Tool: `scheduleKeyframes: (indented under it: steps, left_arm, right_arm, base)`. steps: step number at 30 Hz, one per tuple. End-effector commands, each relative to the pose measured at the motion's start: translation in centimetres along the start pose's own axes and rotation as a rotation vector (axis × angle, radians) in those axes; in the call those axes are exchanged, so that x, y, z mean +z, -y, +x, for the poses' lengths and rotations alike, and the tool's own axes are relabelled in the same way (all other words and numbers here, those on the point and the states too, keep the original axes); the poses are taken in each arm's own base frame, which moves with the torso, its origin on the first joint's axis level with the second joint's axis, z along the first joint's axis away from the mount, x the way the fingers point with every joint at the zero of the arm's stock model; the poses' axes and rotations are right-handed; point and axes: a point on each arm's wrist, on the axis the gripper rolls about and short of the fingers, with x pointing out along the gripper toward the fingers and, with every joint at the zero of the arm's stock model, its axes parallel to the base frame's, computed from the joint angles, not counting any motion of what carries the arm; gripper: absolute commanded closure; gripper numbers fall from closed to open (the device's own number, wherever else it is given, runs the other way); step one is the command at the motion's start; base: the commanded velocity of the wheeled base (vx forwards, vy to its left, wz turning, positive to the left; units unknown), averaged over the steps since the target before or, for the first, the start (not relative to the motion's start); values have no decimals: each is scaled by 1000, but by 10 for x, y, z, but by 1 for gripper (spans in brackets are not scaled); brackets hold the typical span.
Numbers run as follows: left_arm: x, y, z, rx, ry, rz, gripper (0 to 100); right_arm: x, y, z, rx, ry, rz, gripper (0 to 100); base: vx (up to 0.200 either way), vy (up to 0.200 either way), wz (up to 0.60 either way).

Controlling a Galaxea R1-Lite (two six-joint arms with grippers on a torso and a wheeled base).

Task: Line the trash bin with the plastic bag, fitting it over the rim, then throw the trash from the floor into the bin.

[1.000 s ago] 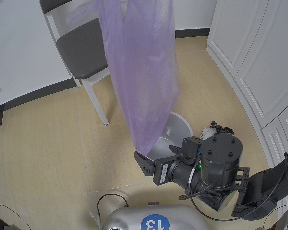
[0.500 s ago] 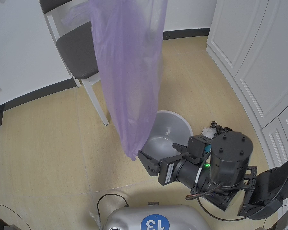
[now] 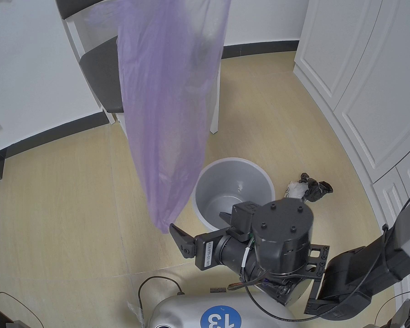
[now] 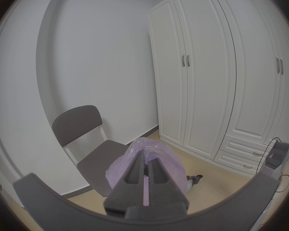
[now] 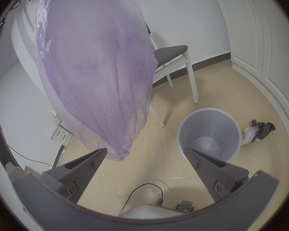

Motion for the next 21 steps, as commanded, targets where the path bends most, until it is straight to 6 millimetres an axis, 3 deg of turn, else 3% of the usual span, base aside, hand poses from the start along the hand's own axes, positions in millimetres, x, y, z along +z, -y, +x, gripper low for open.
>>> scheduleKeyframes:
  steps: [1, 12, 21]
  left_arm:
    - [0, 1, 1, -1, -1, 1, 100]
    - [0, 4, 3, 3, 3, -4, 100]
    - [1, 2, 2, 5, 7, -9, 100]
  right_arm:
    - [-9, -4, 15, -3, -12, -6, 0]
    - [11, -24, 46, 18, 45, 23, 0]
    - [15, -30, 46, 27, 51, 28, 0]
  base:
    - [0, 0, 0]
    - [0, 0, 0]
    - [0, 0, 0]
